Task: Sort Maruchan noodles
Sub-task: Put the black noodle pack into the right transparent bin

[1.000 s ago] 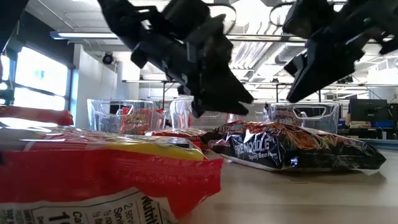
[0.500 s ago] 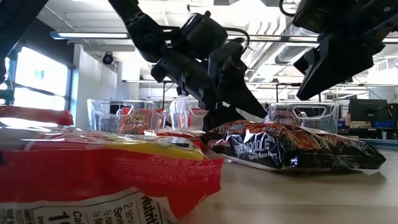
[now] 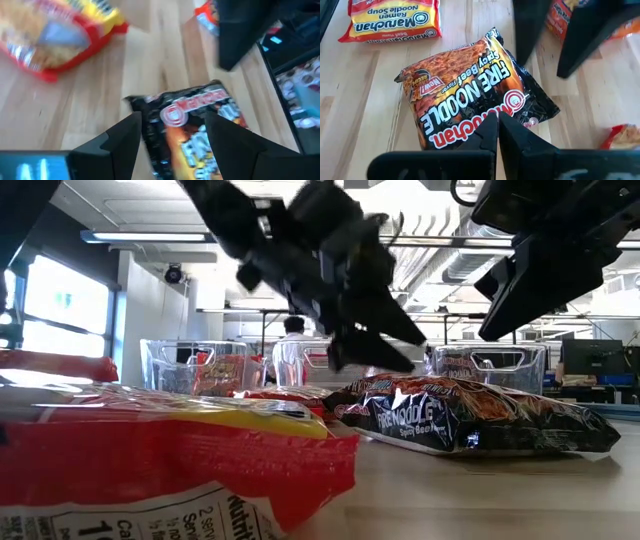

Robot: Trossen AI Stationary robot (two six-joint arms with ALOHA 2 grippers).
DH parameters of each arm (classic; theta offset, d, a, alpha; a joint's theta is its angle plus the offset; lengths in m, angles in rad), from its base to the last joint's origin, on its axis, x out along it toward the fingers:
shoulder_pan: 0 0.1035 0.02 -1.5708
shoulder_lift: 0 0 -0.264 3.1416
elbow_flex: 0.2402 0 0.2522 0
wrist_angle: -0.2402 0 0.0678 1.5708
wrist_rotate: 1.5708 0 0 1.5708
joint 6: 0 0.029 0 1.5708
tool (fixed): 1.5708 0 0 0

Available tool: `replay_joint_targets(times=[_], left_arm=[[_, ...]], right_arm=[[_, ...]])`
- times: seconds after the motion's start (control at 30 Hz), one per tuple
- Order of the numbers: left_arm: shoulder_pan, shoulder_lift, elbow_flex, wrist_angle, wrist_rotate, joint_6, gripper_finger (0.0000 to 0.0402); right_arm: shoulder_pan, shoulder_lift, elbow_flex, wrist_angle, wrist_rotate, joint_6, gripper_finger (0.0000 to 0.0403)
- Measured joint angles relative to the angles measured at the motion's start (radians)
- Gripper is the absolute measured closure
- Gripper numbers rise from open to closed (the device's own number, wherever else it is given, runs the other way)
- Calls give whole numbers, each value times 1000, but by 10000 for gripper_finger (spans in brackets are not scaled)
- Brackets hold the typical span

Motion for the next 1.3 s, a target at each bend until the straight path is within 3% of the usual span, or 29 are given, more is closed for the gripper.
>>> replay_joint_targets(times=[0.23,0.4,0.5,0.7,1.1,1.3], left_arm=[[-97,-107,0,-127,-117,76,206],[-140,-101,0,-113,-147,25,222],[-143,-77,-1,-125,-200,7,231],[-155,-18,1,-111,-162,-38,252],[-274,-8,-1,-60,-134,-139,299],[-291,-80,0,-108,-229,-151,286]], right_arm=[[67,17,0,24,15,187,403],[133,129,0,158,-22,285,403],[155,203,0,242,18,296,403],[182,240,0,258,139,348,403],[188,239,0,229,131,377,403],[191,251,1,211,126,360,403]])
